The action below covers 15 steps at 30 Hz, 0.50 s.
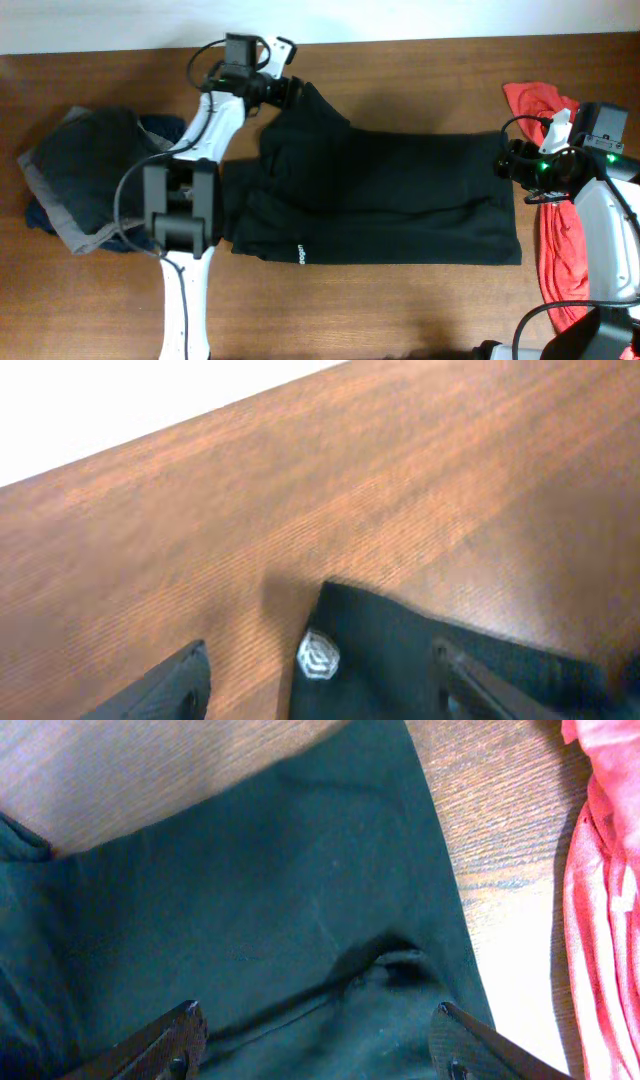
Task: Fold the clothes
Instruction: 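Release the hem and move the left gripper to the shirt's top-left corner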
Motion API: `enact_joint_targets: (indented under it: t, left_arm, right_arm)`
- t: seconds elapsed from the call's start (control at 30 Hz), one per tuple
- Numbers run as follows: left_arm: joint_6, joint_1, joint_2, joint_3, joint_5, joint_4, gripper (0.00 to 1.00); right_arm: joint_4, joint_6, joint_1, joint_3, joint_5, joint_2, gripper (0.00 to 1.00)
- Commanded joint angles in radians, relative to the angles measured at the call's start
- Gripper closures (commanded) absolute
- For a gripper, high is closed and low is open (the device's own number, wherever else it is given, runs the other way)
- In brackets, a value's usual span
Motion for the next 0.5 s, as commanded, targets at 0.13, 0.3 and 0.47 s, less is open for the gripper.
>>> enact_joint_targets:
  t: [0.13,0.3,0.47]
  left_arm:
    - [-0.016,-0.069,0.1,0.034,-0.108,0.068,0.45]
    - [-0.016,-0.082,0.114,0.034,-0.118,0.047,0.52]
    - [-0.016,-0.076,0.105,0.061,-0.148,-0.074,1.0]
  right_arm:
    - [-0.001,-0.014,-0.001,0.012,-0.015,-0.011,0.25]
    - [-0.001,-0.014,-0.001,0.012,-0.014,-0.011,0.25]
    - [0.019,-0.013,-0.001,0.012,-0.015,-0.009,0.35]
